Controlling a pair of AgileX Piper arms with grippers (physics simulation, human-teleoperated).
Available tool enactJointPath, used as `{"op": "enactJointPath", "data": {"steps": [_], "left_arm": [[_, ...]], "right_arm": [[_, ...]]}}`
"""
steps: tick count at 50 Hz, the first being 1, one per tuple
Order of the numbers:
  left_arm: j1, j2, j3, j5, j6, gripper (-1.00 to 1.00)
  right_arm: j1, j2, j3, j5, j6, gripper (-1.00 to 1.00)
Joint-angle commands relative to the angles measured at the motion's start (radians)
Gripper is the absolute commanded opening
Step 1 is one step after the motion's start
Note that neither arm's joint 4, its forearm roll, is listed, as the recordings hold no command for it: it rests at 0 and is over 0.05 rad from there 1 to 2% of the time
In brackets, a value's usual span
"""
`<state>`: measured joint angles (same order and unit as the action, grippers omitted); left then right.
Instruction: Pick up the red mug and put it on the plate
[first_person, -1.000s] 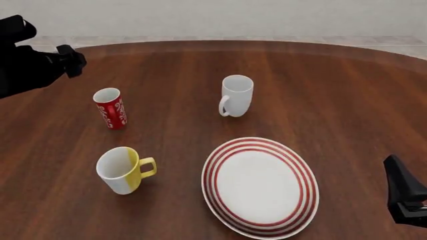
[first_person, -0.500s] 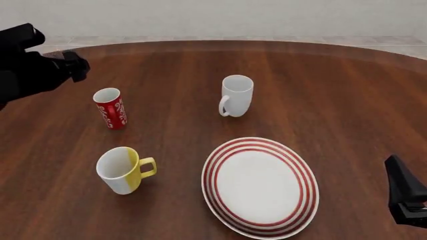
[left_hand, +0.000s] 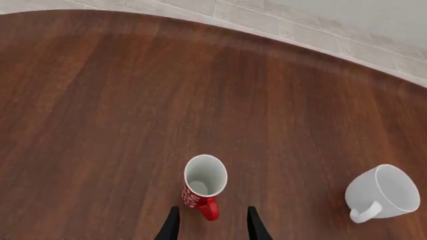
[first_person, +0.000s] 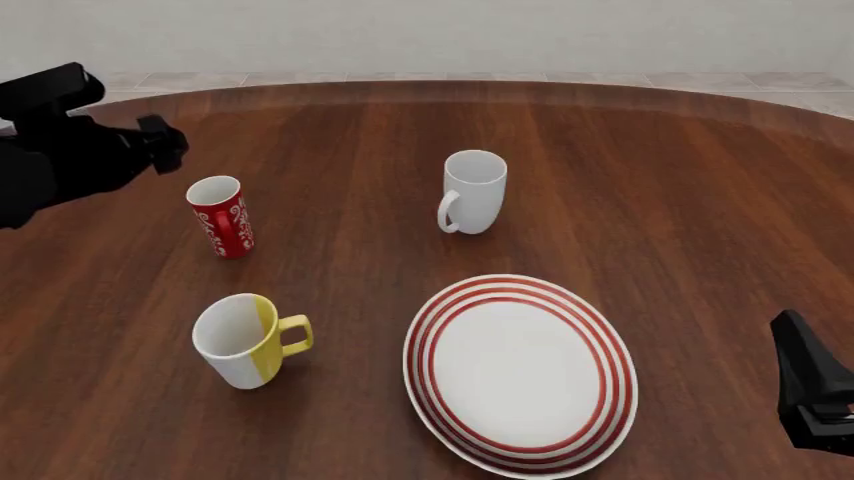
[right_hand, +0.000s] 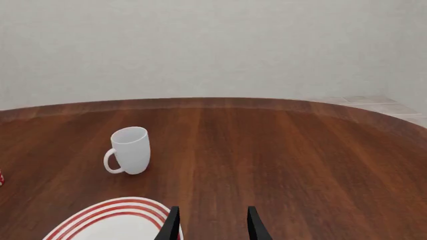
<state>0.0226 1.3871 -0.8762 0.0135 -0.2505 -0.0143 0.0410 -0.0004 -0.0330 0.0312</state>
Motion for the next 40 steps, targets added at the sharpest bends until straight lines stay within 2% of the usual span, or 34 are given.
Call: {"op": "enactJointPath", "data": {"steps": [1, 40], "left_arm": [[-0.003, 0.021, 0.003, -0.012, -0.006, 1.00], [-0.006, 0.061, 0.015, -0.041, -0.016, 1.00]], "right_arm": [[-0.002, -0.010, 0.000, 0.008, 0.003, 1.00], [-0.004, -0.014, 0.000, 0.010, 0.008, 1.00]]}}
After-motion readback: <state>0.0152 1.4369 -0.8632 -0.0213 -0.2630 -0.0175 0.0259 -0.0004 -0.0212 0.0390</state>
